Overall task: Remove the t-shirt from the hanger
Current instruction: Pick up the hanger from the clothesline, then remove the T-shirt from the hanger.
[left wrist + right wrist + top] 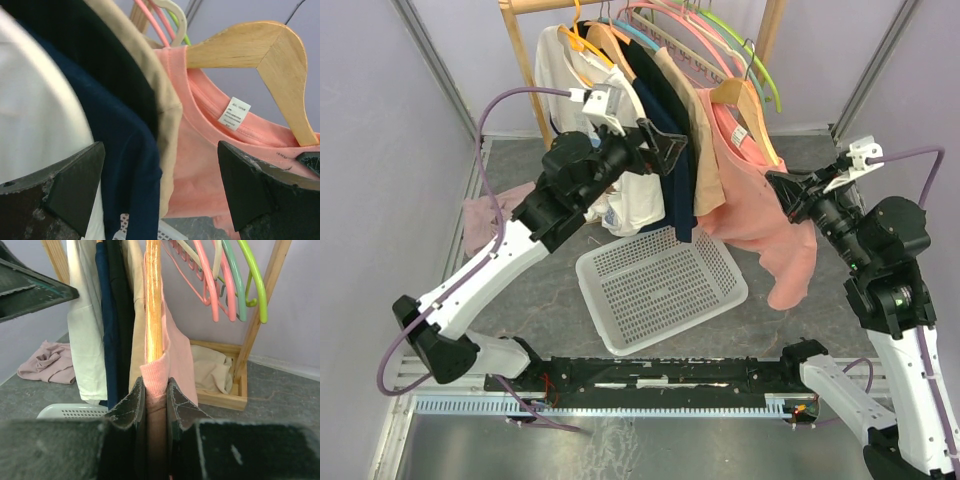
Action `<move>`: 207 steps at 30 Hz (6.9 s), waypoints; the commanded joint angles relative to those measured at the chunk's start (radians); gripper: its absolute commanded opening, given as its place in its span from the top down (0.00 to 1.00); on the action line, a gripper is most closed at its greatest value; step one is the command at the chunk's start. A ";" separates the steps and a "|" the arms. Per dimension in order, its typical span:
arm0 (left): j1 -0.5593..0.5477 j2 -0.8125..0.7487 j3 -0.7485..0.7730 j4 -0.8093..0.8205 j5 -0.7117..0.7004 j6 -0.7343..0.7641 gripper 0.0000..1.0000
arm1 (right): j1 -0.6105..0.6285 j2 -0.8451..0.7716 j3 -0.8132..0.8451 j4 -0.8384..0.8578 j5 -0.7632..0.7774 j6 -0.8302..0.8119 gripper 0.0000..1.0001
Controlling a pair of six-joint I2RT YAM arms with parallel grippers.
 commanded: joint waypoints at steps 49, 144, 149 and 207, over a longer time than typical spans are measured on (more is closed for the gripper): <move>-0.199 0.304 0.404 0.118 -0.046 0.260 0.97 | -0.002 -0.163 -0.039 0.096 -0.064 0.013 0.99; -0.291 0.505 0.836 -0.069 -0.185 0.527 0.21 | -0.002 -0.141 -0.101 0.155 -0.096 0.027 0.99; -0.281 0.514 0.838 -0.063 -0.181 0.521 0.38 | -0.002 -0.144 -0.102 0.155 -0.111 0.029 0.99; -0.183 0.646 1.013 0.029 -0.443 0.596 0.97 | -0.002 -0.203 -0.115 -0.442 0.010 0.075 0.92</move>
